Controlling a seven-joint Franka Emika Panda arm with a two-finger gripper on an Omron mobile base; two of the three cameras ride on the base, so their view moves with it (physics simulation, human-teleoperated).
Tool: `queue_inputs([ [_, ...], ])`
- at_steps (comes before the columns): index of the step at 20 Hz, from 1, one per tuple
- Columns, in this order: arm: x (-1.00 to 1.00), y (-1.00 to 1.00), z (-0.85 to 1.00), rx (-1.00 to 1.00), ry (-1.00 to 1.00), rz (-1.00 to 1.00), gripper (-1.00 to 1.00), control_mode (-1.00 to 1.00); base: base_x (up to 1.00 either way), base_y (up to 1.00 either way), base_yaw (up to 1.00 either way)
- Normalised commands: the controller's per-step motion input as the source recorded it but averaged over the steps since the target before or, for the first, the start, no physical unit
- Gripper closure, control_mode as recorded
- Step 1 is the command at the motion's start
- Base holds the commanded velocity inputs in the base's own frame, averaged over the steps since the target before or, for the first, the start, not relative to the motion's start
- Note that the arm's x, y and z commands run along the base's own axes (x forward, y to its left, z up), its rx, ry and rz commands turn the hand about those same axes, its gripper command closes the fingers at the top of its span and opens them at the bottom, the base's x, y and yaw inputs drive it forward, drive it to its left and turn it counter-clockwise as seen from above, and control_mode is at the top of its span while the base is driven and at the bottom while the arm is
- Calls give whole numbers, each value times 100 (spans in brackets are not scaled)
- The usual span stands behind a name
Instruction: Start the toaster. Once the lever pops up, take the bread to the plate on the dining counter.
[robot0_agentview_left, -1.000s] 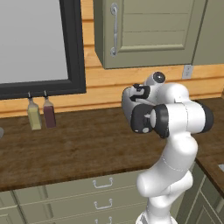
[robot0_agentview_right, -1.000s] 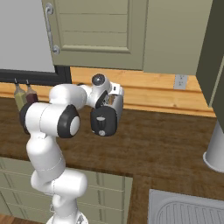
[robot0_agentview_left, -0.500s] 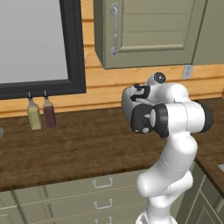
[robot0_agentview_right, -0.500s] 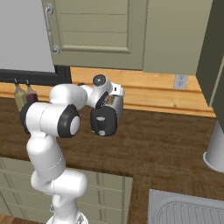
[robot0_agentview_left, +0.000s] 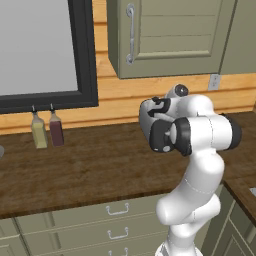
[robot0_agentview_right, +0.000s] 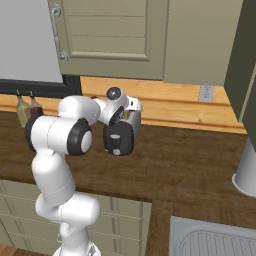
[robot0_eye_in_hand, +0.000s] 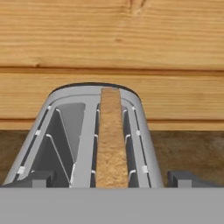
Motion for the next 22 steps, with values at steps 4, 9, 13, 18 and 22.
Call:
queue_inputs([
  [4, 13, 0, -3, 0, 0, 0, -100, -100, 0, 0, 0],
  [9, 14, 0, 0, 0, 0, 0, 100, -100, 0, 0, 0],
  [13, 2, 0, -1, 0, 0, 0, 100, -100, 0, 0, 0],
  [18, 0, 0, -4, 0, -1, 0, 100, -100, 0, 0, 0],
  [22, -14, 0, 0, 3, -17, 0, 100, -100, 0, 0, 0],
])
